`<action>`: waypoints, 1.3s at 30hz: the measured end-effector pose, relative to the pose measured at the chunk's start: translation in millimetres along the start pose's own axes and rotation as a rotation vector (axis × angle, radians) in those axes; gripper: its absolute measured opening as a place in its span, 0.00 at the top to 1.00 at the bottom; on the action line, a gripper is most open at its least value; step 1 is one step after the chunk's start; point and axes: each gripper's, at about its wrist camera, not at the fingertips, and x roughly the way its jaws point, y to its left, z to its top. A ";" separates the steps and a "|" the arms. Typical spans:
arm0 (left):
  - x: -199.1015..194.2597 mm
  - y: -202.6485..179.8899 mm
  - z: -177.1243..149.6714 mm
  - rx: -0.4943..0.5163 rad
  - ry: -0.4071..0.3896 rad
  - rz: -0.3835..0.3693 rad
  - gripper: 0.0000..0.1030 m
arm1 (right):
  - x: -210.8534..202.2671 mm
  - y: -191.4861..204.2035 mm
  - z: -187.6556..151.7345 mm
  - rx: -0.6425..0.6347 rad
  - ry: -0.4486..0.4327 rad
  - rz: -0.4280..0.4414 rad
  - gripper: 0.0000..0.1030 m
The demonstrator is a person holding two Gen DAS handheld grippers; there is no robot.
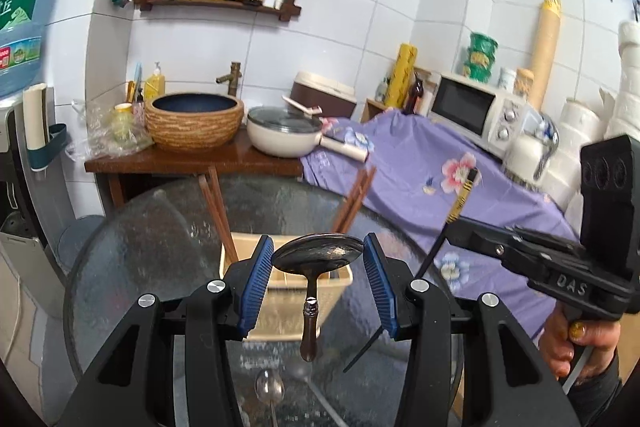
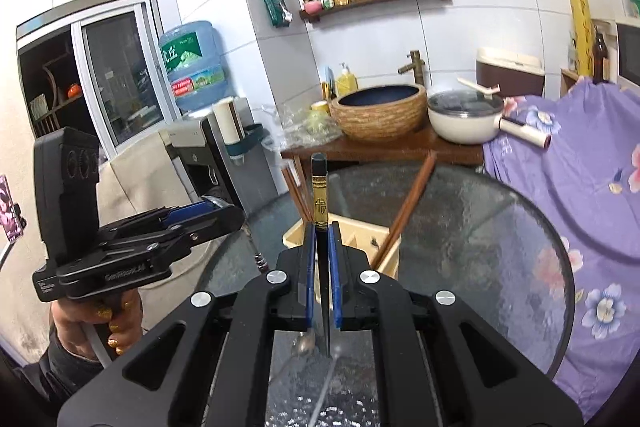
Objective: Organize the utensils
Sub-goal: 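Lower the spoons into the holder while the right tool lowers the black chopstick in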
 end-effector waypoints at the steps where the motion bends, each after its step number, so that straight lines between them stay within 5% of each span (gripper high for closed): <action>1: 0.5 0.9 6.0 -0.003 -0.005 0.001 0.56 | -0.4 1.8 5.8 -0.003 -0.008 -0.003 0.93; 14: 34.4 14.2 57.3 -0.036 -0.085 0.143 0.56 | 22.7 7.0 70.5 -0.021 -0.136 -0.108 0.93; 39: 108.4 38.7 -29.6 -0.067 0.080 0.181 0.56 | 104.3 -31.6 -10.2 0.031 -0.032 -0.194 0.93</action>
